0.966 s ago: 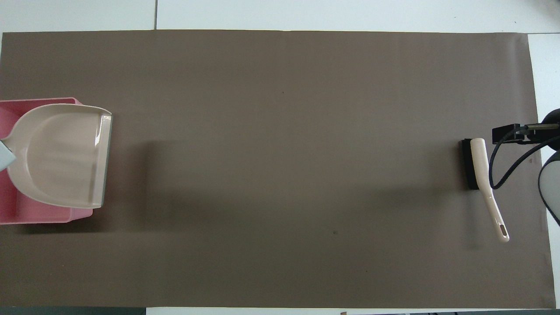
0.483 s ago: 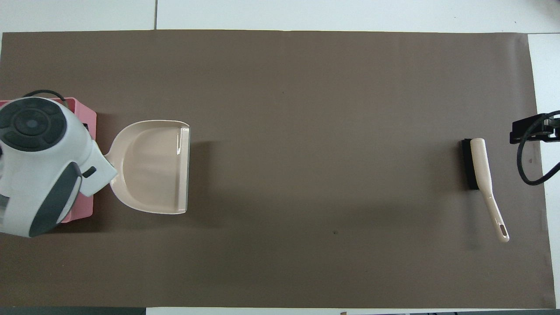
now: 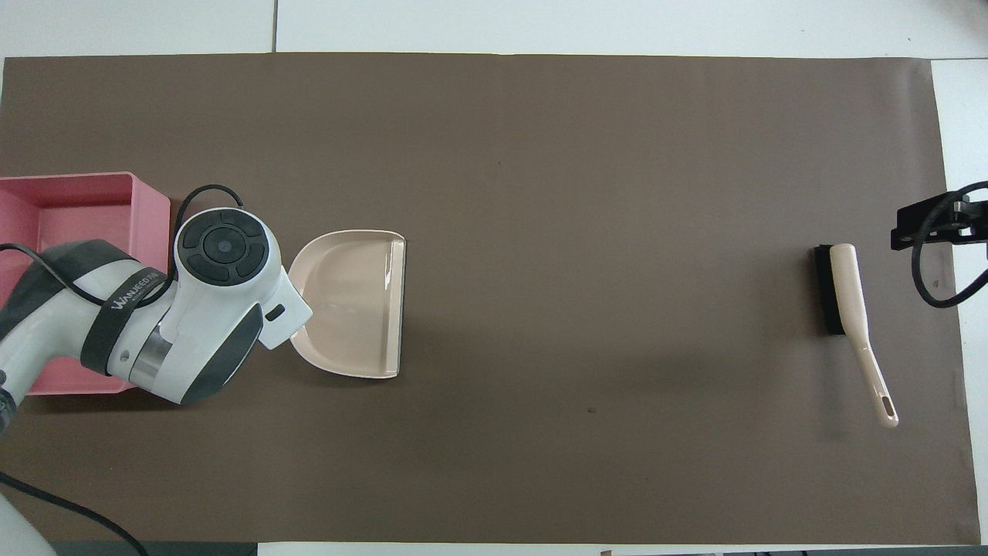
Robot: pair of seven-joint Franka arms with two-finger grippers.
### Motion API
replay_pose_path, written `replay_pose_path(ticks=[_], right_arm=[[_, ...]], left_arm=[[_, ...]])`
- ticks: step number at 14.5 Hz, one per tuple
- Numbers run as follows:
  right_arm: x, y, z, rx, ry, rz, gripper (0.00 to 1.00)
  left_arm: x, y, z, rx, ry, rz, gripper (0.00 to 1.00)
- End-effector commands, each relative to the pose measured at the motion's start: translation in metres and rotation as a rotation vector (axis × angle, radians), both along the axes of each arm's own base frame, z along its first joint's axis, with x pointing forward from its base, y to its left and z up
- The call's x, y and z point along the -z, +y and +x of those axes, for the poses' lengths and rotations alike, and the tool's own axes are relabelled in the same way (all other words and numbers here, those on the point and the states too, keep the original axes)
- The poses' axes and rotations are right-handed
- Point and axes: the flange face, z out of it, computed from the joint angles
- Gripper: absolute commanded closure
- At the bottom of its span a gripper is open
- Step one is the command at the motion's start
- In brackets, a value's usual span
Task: Clean e-waste and dump in bin
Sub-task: 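Turn the dustpan upright and carry it away from the bin with the left gripper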
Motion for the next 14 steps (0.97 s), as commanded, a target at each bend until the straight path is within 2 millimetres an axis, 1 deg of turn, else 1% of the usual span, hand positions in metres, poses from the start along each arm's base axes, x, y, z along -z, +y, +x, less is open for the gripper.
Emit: replay_pose_path(ticks=[1,2,3,4,5,6,7,8,9,10,11,12,13,14], right_arm=[[-0.007,0.006,-0.003,-0.004,0.008,0.016,0.00],[-0.006,0.006,-0.003,-0.004,0.010,0.016,0.00],[-0.006,0.008,-0.003,-0.007,0.010,0.015,0.00],[-0.006,0.009,-0.003,-0.009,0.008,0.016,0.00],[-0.007,0.008,-0.003,-0.009,0.008,0.016,0.00],[-0.010,0.009,-0.004,-0.012,0.009,0.016,0.00],[-0.021,0.010,-0.003,-0.012,0.013,0.016,0.00],[-0.025,0.015,-0.004,-0.017,0.025,0.029,0.00],[-0.027,0.016,-0.004,-0.019,0.023,0.035,0.00],[-0.029,0.016,-0.005,-0.019,0.023,0.033,0.00],[-0.027,0.016,-0.005,-0.020,0.026,0.032,0.00],[-0.027,0.016,-0.003,-0.019,0.017,0.033,0.00],[-0.025,0.017,-0.001,-0.020,0.015,0.033,0.00],[-0.024,0.018,-0.002,-0.022,0.019,0.033,0.00]], left_arm=[[0.013,0.002,-0.013,0.000,-0.014,-0.037,1.00],[0.015,0.000,-0.015,0.011,-0.015,-0.039,0.99],[0.016,0.001,-0.016,0.009,-0.010,-0.038,0.93],[0.015,0.001,-0.016,0.010,-0.010,-0.037,0.76],[0.014,0.002,-0.016,0.006,-0.010,-0.036,0.65],[0.008,0.002,-0.014,0.001,-0.021,-0.040,0.53],[-0.002,0.008,-0.014,-0.011,-0.031,-0.042,0.44],[-0.013,0.015,-0.015,-0.037,-0.037,-0.039,0.38],[-0.025,0.028,-0.015,-0.092,-0.053,-0.037,0.31],[-0.035,0.040,-0.016,-0.175,-0.081,-0.038,0.12],[-0.045,0.044,-0.018,-0.248,-0.115,-0.043,0.07],[-0.053,0.053,-0.018,-0.323,-0.143,-0.045,0.03],[-0.065,0.068,-0.019,-0.406,-0.174,-0.049,0.03],[-0.072,0.080,-0.020,-0.484,-0.198,-0.048,0.02]])
